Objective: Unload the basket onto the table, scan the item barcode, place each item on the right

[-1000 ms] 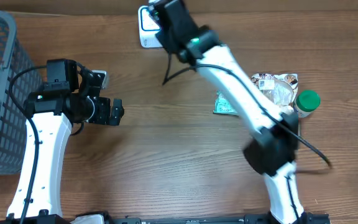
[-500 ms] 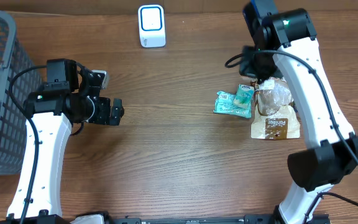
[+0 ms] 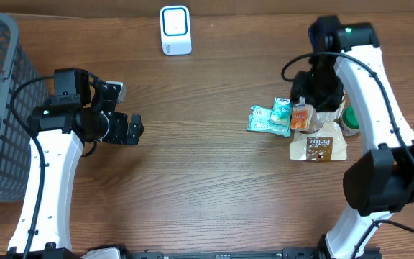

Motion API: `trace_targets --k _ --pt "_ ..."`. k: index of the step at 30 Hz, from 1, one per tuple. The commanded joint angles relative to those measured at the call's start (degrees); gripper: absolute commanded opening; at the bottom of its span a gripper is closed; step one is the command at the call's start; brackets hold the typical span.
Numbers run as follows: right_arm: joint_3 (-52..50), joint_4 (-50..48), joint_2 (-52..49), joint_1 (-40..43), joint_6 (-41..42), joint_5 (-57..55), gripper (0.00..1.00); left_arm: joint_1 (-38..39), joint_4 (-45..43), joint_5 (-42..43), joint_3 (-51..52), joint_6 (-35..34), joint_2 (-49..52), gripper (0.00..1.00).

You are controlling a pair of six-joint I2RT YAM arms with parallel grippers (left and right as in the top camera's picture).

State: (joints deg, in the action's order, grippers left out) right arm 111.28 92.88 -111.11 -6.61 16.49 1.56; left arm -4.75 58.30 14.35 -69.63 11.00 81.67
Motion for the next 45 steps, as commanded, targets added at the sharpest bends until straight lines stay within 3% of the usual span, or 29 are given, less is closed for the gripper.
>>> trace_targets --k 1,2,8,17,21,25,36,40,45 --pt "9.7 3.9 7.6 -2.8 -0.8 3.1 0.91 -0.1 0.0 0.3 -0.3 1.2 0.0 1.0" --pt "12.4 4.1 9.2 -3.5 -0.4 4.0 1.0 -0.1 0.0 0.3 -0.3 1.2 0.0 1.0" --pt "17.2 3.8 16.4 -5.7 0.1 11.7 1.0 -0.1 -0.1 0.3 -0.3 1.2 0.0 1.0" --pt "17.2 2.3 29.3 -5.6 -2.4 0.7 1.0 -0.1 0.0 0.3 -0.3 1.2 0.0 1.0" --pt "13.1 -5.7 35.6 -5.4 -2.7 -6.7 1.0 -0.1 0.0 0.3 -0.3 1.2 0.0 0.99" --pt "-4.8 -24.3 46.8 -2.1 -5.1 -6.6 1.0 -0.1 -0.1 0.3 -0.3 1.2 0.0 1.0" --pt "-67.9 -81.7 79.4 1.9 -7.4 -6.0 1.0 -0.1 0.0 0.3 -0.3 1.2 0.0 1.0" --pt "-84.7 -93.1 88.8 1.9 -7.4 -6.0 1.0 -0.1 -0.1 0.3 -0.3 1.2 0.0 1.0" --pt "-98.3 -97.9 98.6 1.9 -7.6 -6.1 1.0 -0.1 0.0 0.3 -0.3 1.2 0.0 1.0"
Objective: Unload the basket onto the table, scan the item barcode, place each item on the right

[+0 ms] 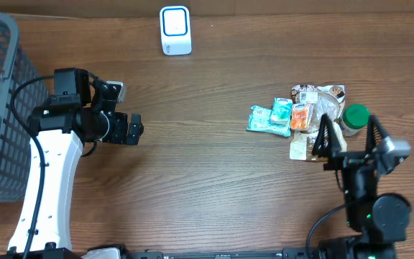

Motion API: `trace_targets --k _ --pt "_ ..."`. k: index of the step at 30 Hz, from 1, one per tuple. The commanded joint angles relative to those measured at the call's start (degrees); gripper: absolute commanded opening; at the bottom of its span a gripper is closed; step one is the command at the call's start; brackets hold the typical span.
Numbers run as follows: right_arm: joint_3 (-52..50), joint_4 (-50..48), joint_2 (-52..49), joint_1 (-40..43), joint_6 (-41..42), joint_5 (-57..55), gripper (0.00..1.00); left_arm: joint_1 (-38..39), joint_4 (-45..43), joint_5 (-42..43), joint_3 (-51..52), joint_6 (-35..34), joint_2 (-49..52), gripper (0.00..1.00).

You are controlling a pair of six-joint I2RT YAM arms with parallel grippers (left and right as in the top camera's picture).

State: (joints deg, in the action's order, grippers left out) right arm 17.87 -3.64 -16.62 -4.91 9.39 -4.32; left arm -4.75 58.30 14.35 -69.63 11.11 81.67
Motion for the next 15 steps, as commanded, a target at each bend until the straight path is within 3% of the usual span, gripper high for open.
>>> trace_targets --k 1,8,15 --pt "-6.7 -1.5 5.5 0.2 -0.5 -0.2 1.0 -0.1 -0.1 0.3 -0.3 1.1 0.0 1.0" --pt "-16.9 -1.5 14.5 0.2 -0.5 -0.3 1.0 -0.1 0.0 0.3 -0.3 1.1 0.0 1.0" --pt "-17.4 8.0 16.5 0.2 -0.5 0.0 1.0 -0.1 -0.1 0.3 -0.3 1.1 0.0 1.0"
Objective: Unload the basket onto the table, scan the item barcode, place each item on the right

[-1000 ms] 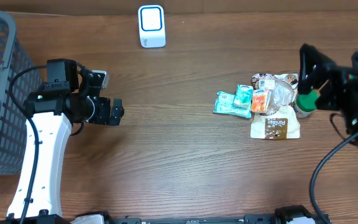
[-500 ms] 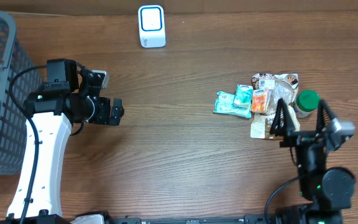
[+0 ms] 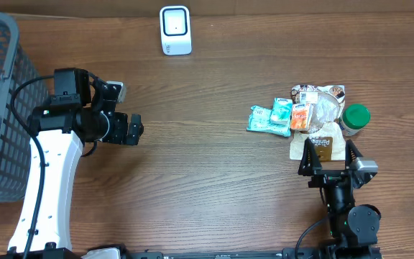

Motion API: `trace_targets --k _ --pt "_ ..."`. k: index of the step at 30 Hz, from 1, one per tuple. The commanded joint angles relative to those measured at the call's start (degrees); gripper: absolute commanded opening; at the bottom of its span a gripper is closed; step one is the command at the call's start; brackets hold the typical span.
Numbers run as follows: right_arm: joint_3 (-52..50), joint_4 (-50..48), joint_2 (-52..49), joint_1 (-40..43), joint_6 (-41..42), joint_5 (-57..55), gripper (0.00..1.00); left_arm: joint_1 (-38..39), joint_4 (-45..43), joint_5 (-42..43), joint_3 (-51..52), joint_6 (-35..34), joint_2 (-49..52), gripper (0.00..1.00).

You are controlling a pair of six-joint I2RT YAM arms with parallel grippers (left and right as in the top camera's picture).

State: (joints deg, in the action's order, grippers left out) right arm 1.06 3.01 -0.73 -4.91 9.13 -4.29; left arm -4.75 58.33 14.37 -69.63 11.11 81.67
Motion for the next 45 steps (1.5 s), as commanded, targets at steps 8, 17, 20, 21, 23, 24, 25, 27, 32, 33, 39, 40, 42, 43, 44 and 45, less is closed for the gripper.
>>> trace_targets --k 8,17,20,21,23,24,25,27,32,33,39,40,42,43,44,45 --pt "-0.6 1.4 0.6 0.2 -0.2 -0.1 1.0 -0.1 -0.1 0.2 -0.3 1.1 0.0 1.0" --pt "-0.6 1.4 0.6 0.2 -0.2 -0.1 1.0 -0.1 -0.1 0.2 -0.3 1.1 0.0 1.0" --pt "-0.6 1.4 0.6 0.2 -0.2 -0.1 1.0 -0.1 -0.1 0.2 -0.3 1.1 0.0 1.0" --pt "-0.6 1.4 0.6 0.2 -0.2 -0.1 1.0 -0.1 -0.1 0.3 -0.3 1.1 0.0 1.0" --pt "-0.6 1.4 0.6 0.2 -0.2 -0.1 1.0 -0.1 -0.1 0.1 -0.3 1.1 -1.1 0.99" --pt "-0.6 1.4 0.6 0.2 -0.2 -0.1 1.0 -0.1 -0.1 -1.5 -0.2 1.1 -2.3 1.0" --pt "-0.6 1.4 0.6 0.2 -0.2 -0.1 1.0 -0.1 -0.1 -7.8 0.1 1.1 -4.1 1.0" --pt "-0.6 1.4 0.6 0.2 -0.2 -0.1 1.0 -0.1 -0.1 -15.2 1.0 1.1 -8.2 1.0" --pt "-0.6 1.4 0.6 0.2 -0.2 -0.1 1.0 -0.1 -3.3 -20.9 7.9 3.0 -21.2 1.0" --pt "-0.6 1.4 0.6 0.2 -0.2 -0.1 1.0 -0.2 -8.2 -20.9 12.2 4.0 -26.2 1.0" --pt "-0.6 1.4 0.6 0.2 -0.2 -0.1 1.0 -0.2 -47.0 -17.2 42.5 4.2 -52.6 0.99" --pt "-0.6 1.4 0.6 0.2 -0.2 -0.1 1.0 -0.2 -49.7 -17.0 45.4 4.1 -55.2 1.0" --pt "-0.6 1.4 0.6 0.2 -0.2 -0.1 1.0 -0.2 -54.5 -16.3 51.9 4.1 -61.4 1.0" --pt "-0.6 1.4 0.6 0.2 -0.2 -0.1 1.0 -0.2 -56.5 -16.1 55.9 4.1 -65.5 1.0" --pt "-0.6 1.4 0.6 0.2 -0.2 -0.1 1.0 -0.2 -57.2 -15.8 58.2 4.1 -68.1 0.99" --pt "-0.6 1.4 0.6 0.2 -0.2 -0.1 1.0 -0.2 -57.3 -15.8 60.3 4.1 -70.5 1.0"
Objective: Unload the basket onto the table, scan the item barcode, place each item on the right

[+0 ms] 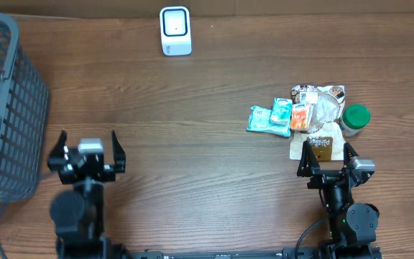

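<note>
Only the overhead view shows this moment. The items lie in a pile at the right: two teal packets (pixel 268 119), an orange packet (pixel 302 115), a clear bag (pixel 323 101), a green-lidded jar (pixel 356 116) and a brown pouch (pixel 320 146). The white and blue scanner (pixel 175 29) stands at the far middle edge. My right gripper (pixel 328 153) is open at the pile's near edge, its fingers either side of the brown pouch's near end, and holds nothing. My left gripper (pixel 88 144) is open and empty at the near left.
A grey mesh basket (pixel 6 108) fills the far left side. Both arm bases sit at the near edge, the left one (pixel 74 212) and the right one (pixel 351 219). Bare wooden table (pixel 192 158) lies between the arms.
My left arm has drawn back from its raised, sideways reach at the left and now sits low near the front edge with its fingers spread. The right arm and the pile look unchanged.
At first my right arm reached over the pile while the left was held out sideways at the left. Then the right arm was back near the front edge, open, right of the pouch, then at the pouch's near end. Now the left arm is drawn back too. No item moved.
</note>
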Motion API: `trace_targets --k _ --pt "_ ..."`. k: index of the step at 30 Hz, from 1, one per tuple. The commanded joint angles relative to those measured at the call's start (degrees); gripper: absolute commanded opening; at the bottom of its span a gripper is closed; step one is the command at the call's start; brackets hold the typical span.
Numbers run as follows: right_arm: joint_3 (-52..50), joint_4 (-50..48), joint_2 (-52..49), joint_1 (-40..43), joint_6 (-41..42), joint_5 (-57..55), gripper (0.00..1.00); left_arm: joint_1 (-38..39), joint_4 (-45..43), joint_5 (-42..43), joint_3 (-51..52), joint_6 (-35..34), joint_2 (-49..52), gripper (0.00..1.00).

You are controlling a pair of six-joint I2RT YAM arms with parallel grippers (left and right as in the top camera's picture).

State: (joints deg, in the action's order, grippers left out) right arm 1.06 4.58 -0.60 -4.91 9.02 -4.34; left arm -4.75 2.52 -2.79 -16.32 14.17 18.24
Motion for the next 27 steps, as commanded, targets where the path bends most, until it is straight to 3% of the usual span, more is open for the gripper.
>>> trace_targets --k 1,5,27 --pt "-0.6 -0.2 0.4 0.2 -0.1 -0.1 1.0 -0.2 -1.5 1.4 8.7 1.1 -9.2 1.0" --pt "-0.6 -0.2 0.4 0.2 -0.1 -0.1 1.0 -0.2 0.7 1.4 15.1 0.8 -18.2 1.0" --pt "-0.6 -0.2 0.4 0.2 -0.1 -0.1 1.0 -0.1 1.9 2.6 16.0 0.6 -18.0 1.0"
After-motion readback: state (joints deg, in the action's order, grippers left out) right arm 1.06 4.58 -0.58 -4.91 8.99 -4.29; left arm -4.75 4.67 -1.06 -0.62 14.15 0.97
